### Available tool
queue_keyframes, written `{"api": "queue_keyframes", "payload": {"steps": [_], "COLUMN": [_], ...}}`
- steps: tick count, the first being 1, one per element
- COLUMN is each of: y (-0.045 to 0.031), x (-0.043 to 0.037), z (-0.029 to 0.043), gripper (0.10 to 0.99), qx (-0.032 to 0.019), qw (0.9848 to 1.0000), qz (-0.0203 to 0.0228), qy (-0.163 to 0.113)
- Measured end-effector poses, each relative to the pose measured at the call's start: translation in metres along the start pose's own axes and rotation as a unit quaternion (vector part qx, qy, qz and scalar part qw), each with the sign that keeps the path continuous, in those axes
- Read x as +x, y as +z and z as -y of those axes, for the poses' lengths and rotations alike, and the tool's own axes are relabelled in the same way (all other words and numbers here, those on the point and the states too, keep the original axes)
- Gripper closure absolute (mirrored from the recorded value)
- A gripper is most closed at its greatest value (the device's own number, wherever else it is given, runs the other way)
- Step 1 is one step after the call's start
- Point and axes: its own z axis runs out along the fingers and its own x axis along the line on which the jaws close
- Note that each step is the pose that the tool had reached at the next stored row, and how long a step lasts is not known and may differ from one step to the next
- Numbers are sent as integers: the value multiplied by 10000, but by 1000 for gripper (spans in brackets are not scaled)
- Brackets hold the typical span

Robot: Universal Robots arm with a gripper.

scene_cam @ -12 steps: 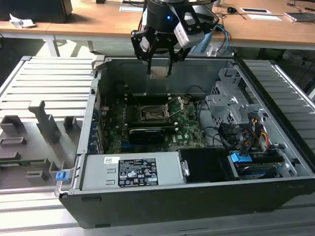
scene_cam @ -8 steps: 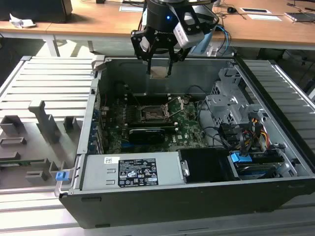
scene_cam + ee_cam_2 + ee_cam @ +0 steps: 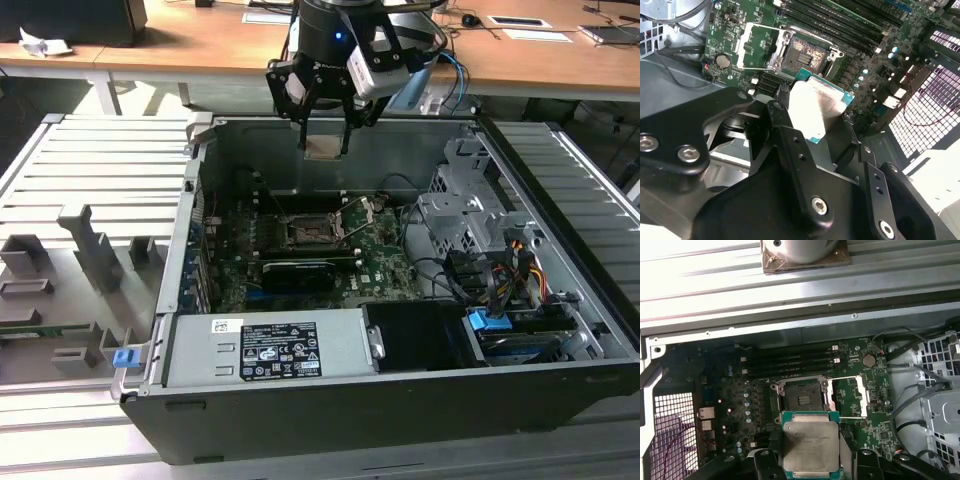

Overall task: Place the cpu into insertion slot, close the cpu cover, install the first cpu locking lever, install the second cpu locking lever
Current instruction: 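Place the cpu into insertion slot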

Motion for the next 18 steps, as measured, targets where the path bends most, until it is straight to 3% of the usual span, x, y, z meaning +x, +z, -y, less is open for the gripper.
{"api": "queue_keyframes", "payload": {"steps": [6, 18], "y": [6, 45], "x": [0, -2], "z": [0, 2], "gripper": [549, 549], "qx": [-5, -5], "qw": [9997, 9965], "qz": [22, 77], "qy": [247, 832]}}
